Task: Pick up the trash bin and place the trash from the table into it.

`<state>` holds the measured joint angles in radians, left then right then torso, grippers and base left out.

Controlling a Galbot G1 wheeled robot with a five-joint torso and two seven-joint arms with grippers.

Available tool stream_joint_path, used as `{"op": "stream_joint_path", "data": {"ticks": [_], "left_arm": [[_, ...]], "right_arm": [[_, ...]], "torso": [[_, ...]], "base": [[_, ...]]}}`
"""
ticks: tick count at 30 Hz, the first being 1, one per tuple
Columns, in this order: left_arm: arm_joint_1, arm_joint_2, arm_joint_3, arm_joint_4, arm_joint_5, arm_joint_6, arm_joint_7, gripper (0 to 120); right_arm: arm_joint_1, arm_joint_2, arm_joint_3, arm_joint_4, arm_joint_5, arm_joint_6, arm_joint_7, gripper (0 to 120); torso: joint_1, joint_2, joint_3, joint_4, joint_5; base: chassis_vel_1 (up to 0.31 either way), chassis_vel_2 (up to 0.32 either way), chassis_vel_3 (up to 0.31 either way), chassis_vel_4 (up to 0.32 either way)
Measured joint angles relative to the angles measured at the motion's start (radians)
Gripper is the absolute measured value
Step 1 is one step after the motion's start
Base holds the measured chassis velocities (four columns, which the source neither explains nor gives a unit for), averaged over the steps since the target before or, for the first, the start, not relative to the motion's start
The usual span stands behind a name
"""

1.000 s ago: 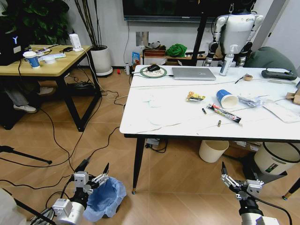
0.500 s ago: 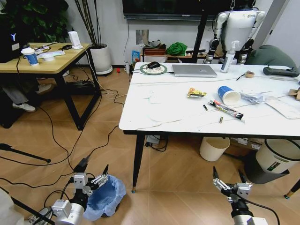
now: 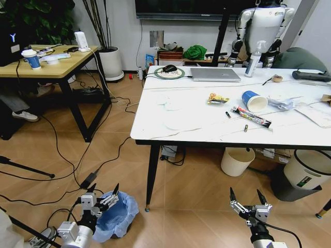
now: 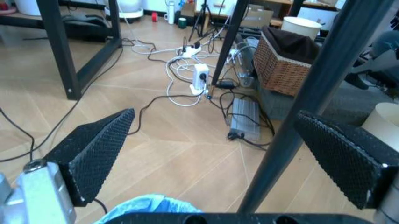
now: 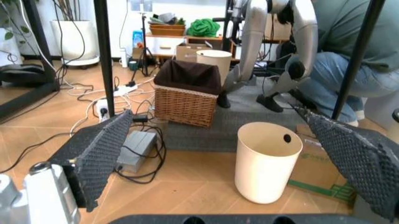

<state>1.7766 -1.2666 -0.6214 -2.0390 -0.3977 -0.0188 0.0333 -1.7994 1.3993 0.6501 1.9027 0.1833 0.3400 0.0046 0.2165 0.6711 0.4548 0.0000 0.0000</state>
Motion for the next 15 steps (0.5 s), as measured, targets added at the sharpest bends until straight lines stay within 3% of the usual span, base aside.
{"op": "stream_joint_path", "data": {"ticks": [15], "left_arm": [[0.003, -0.010, -0.004, 0.012, 0.005, -0.008, 0.000, 100]], "right_arm": [[-0.005, -0.009, 0.013, 0.002, 0.003, 0.019, -0.006, 100]], "torso": [[-0.024, -0.061, -0.037, 0.0000, 0.0001]], "base": [[0.000, 0.000, 0.000, 0.000]]}}
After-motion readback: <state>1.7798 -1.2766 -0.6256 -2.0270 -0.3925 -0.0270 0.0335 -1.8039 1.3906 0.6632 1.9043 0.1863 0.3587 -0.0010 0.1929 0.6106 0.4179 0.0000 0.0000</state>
